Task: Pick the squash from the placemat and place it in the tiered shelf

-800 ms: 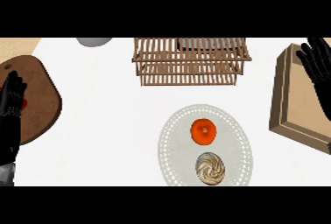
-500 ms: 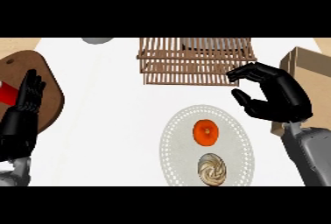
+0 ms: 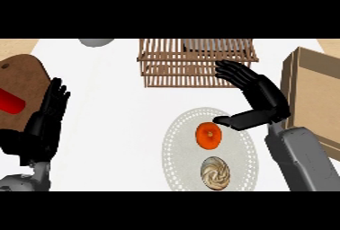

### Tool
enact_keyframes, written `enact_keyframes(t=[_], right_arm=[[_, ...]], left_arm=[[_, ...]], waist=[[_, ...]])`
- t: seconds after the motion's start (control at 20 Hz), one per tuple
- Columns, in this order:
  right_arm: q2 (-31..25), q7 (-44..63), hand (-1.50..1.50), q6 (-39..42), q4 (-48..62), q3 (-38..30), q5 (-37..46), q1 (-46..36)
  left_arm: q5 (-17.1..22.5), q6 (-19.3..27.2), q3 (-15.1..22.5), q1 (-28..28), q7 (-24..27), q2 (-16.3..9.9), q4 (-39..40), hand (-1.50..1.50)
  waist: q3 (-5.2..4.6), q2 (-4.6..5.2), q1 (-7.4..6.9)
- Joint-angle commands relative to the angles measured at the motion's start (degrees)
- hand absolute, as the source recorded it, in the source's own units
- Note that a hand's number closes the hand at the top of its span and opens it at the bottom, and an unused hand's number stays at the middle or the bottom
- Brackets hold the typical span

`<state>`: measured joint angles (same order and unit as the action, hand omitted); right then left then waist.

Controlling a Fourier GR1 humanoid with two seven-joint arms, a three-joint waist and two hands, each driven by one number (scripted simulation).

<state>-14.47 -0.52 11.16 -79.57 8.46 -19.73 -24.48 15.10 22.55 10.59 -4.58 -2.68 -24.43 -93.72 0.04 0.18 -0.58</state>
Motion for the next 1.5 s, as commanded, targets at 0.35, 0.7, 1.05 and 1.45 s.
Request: enact_keyframes(t=[0.35,0.7,1.05,1.45], right_arm=[[-15.35,15.78,-1.50,15.27,-12.75,10.46,8.42,-7.93],[-17.50,29.85,-1.50,15.37,-20.39,20.81,24.22,-14.96],[-7.39,44.94,-1.50,14.31,-22.13,28.97,32.86,-14.46],[-7.39,45.79,-1.50,16.99,-15.84,34.83,46.43,-12.89]], left_arm=[[-0.33,-0.25,-0.38,1.52,-1.78,0.16,-2.01,0.00],[-0.56,-0.11,-0.47,0.68,-2.46,0.85,-2.46,0.00],[-0.19,-3.21,-2.52,2.35,-1.36,0.77,-1.29,0.00],[-1.27,-3.18,-4.09,0.93,-4.51,0.59,-3.55,0.00]], waist=[[-0.17,-0.63,0.26],[-0.18,-0.63,0.19],[-0.09,-0.25,0.19],[-0.05,-0.19,0.01]])
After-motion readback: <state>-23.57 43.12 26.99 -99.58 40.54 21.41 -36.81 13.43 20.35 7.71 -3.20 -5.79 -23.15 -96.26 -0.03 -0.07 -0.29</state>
